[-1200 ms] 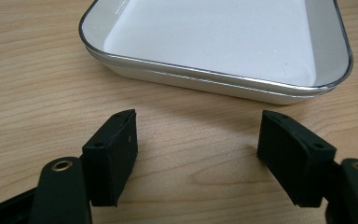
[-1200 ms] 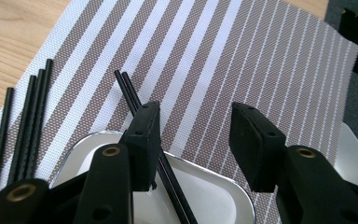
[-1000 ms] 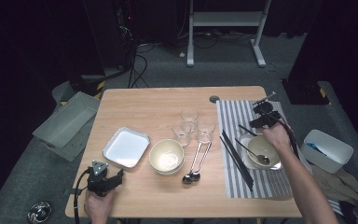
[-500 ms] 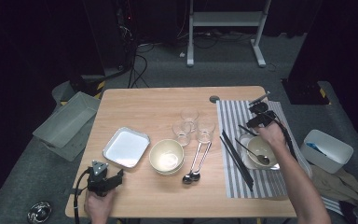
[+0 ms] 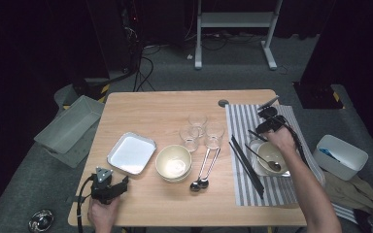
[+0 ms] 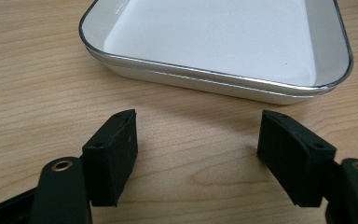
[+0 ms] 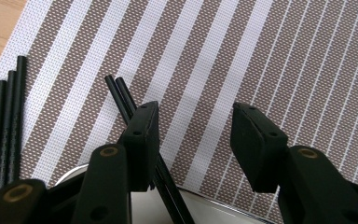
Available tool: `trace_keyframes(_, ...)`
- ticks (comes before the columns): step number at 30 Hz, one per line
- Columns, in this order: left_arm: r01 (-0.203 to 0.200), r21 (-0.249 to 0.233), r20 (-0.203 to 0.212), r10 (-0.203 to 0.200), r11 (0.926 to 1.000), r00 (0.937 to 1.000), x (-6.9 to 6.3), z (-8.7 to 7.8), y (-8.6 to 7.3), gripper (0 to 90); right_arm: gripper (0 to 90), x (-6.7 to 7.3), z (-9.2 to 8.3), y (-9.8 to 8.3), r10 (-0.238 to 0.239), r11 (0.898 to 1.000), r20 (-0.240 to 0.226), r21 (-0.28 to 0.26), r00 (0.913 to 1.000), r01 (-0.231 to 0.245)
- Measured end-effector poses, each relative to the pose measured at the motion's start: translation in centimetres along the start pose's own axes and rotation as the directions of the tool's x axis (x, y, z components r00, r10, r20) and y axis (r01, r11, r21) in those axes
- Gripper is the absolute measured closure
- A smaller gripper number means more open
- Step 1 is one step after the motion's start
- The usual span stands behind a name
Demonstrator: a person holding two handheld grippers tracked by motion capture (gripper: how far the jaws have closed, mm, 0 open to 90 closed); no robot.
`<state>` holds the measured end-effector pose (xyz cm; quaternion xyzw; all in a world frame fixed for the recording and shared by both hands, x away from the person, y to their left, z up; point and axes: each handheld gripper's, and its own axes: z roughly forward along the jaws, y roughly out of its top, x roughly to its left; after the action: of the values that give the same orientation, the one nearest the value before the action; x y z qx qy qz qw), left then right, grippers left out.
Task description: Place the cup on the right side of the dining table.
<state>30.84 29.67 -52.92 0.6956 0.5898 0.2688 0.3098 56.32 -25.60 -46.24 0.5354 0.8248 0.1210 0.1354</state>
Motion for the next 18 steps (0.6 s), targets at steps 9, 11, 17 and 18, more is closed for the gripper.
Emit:
trace_keyframes(9,0.0,0.0,0.0,0.0,1.0,1.0,0.0,0.0,0.0,28.9,52.6,0.5,0.1,0.0,-0.024,1.0,-0.016,0.005,0.9996,0.024)
trace_keyframes(11,0.0,0.0,0.0,0.0,1.0,1.0,0.0,0.0,0.0,29.0,52.6,0.6,0.1,-0.1,-0.035,0.999,-0.025,0.006,0.9991,0.035)
trace_keyframes(17,0.0,0.0,0.0,0.0,1.0,1.0,0.0,0.0,0.0,29.0,52.5,1.2,0.1,-0.1,-0.062,0.998,-0.055,0.008,0.9966,0.062)
trace_keyframes(18,0.0,0.0,-0.001,0.0,1.0,1.0,0.0,0.0,0.0,29.0,52.5,1.3,0.1,-0.1,-0.065,0.998,-0.057,0.009,0.9963,0.066)
